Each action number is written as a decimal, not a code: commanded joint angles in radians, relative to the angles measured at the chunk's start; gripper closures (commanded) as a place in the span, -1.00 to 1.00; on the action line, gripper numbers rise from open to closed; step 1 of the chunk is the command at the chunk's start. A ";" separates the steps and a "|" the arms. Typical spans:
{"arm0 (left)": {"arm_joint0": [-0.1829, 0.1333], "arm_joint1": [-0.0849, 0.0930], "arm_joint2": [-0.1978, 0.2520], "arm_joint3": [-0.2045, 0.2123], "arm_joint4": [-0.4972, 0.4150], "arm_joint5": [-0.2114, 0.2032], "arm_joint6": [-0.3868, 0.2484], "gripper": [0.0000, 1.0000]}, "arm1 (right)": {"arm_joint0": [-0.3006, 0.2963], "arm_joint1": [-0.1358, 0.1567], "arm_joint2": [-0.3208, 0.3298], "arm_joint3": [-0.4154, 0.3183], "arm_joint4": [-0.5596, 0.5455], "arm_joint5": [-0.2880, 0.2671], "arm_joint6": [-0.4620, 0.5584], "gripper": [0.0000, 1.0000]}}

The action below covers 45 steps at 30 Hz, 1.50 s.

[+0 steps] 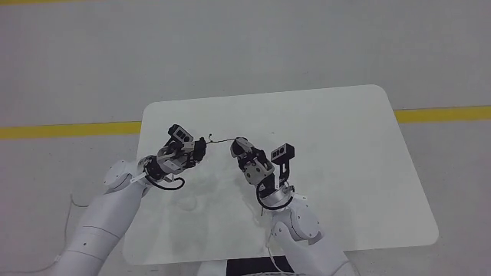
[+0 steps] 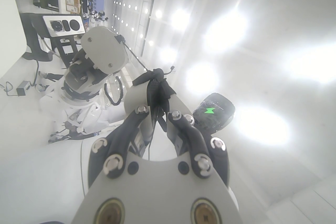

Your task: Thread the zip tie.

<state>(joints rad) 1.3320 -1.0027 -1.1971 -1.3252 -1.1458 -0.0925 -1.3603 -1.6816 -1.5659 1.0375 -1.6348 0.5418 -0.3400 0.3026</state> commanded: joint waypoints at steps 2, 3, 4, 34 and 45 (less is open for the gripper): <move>0.000 0.000 0.000 0.000 0.000 0.000 0.000 1.00 | -0.002 -0.001 0.005 -0.002 -0.002 0.000 -0.001 1.00; 0.000 0.000 0.000 0.000 0.000 0.000 0.000 1.00 | -0.002 -0.002 0.007 -0.002 -0.002 0.000 -0.001 1.00; 0.000 0.000 0.000 0.000 0.000 0.000 0.000 1.00 | -0.003 -0.002 0.008 -0.003 -0.003 0.000 -0.001 1.00; 0.000 0.000 0.000 0.000 0.000 0.000 0.000 1.00 | -0.012 -0.013 0.042 0.001 -0.017 0.000 -0.010 1.00; 0.000 0.000 0.000 0.000 0.000 0.000 0.000 1.00 | -0.014 -0.013 0.057 -0.007 -0.024 0.000 -0.024 1.00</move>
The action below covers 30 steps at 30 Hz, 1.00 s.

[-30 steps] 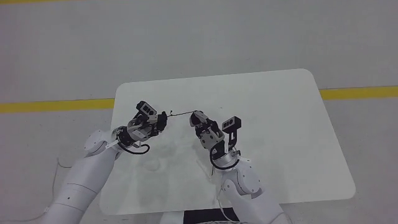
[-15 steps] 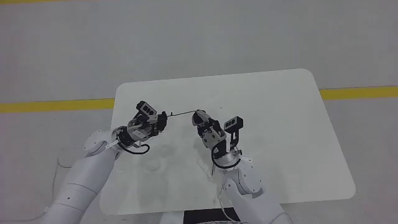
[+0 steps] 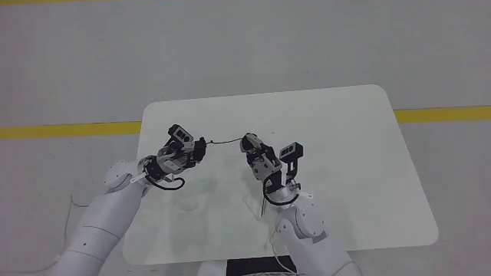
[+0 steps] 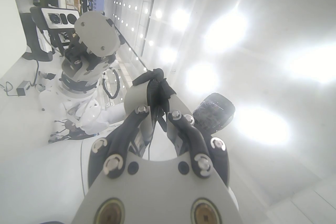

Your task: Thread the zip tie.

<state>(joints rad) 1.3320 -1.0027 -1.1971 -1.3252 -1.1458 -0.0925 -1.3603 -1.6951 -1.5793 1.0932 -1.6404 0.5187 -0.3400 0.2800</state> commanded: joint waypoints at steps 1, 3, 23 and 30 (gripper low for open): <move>0.000 0.000 0.000 0.000 0.000 0.000 0.000 1.00 | -0.001 0.000 0.002 -0.003 -0.002 0.000 -0.002 1.00; 0.000 0.000 0.000 0.000 0.000 0.000 0.000 1.00 | -0.003 0.000 0.004 -0.006 -0.005 0.000 -0.005 1.00; 0.000 0.000 0.000 0.000 0.000 0.000 0.000 1.00 | -0.021 0.012 0.032 -0.008 -0.015 0.029 -0.034 -1.00; 0.000 0.000 0.000 0.000 0.000 0.000 0.000 1.00 | -0.012 0.018 0.011 -0.001 -0.040 0.062 -0.016 -1.00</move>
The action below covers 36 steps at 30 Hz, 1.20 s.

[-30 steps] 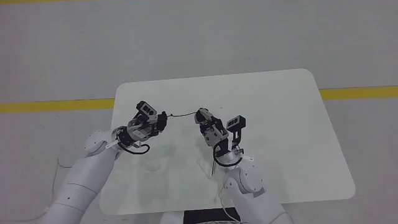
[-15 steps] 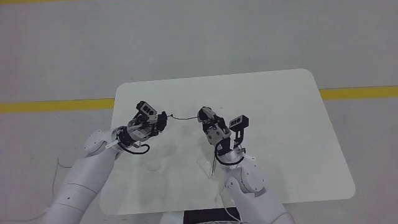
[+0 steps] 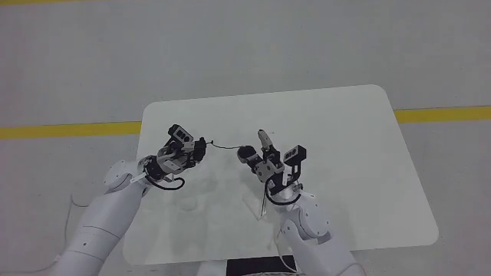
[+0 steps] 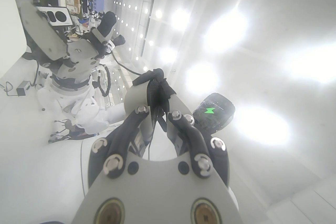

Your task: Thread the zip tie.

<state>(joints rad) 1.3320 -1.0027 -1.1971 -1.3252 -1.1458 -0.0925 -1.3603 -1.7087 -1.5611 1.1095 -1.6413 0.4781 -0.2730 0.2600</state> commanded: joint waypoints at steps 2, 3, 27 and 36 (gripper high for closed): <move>0.000 0.000 0.000 0.000 0.000 0.000 0.000 1.00 | 0.006 0.001 -0.014 -0.001 -0.003 -0.009 0.009 -1.00; 0.000 0.000 0.000 0.000 0.000 0.000 0.000 1.00 | 0.008 0.001 -0.019 -0.001 -0.006 -0.011 0.012 -1.00; 0.000 0.000 0.000 0.000 0.000 0.000 0.000 1.00 | -0.008 0.022 -0.078 -0.045 -0.120 -0.023 -0.026 1.00; 0.000 0.000 0.000 0.000 0.000 0.000 0.000 1.00 | -0.023 0.031 -0.077 -0.057 -0.114 -0.051 -0.035 1.00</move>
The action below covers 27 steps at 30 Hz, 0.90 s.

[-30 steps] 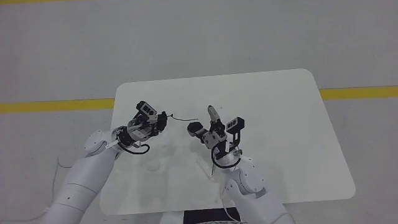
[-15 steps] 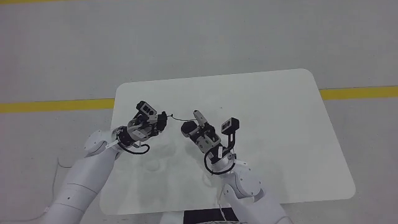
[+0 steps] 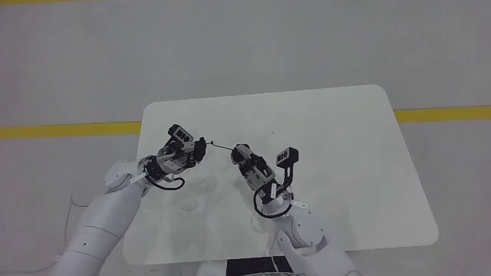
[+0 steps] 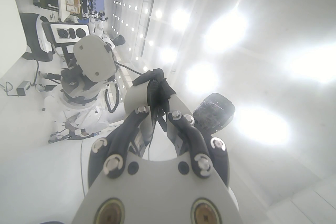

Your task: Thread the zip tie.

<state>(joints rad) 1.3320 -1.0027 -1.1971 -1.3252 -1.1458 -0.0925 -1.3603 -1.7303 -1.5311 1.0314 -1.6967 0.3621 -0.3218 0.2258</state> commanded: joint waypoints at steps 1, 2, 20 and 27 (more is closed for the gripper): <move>0.000 0.000 0.000 0.000 0.000 0.000 0.000 1.00 | -0.002 0.002 0.003 -0.004 0.003 -0.006 -0.001 1.00; 0.000 0.000 0.000 0.000 0.000 0.000 0.000 1.00 | -0.004 0.003 0.005 -0.006 0.004 -0.009 -0.002 1.00; 0.000 0.000 0.000 0.000 0.000 0.000 0.000 1.00 | -0.026 0.022 0.032 -0.027 0.028 -0.018 -0.012 -1.00; 0.000 0.000 0.000 0.000 0.000 0.000 0.000 1.00 | -0.036 0.028 0.073 -0.028 0.067 -0.018 -0.032 -1.00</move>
<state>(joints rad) 1.3320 -1.0027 -1.1971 -1.3252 -1.1458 -0.0925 -1.3603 -1.7642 -1.5038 1.0966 -1.7200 0.4272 -0.3400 0.1925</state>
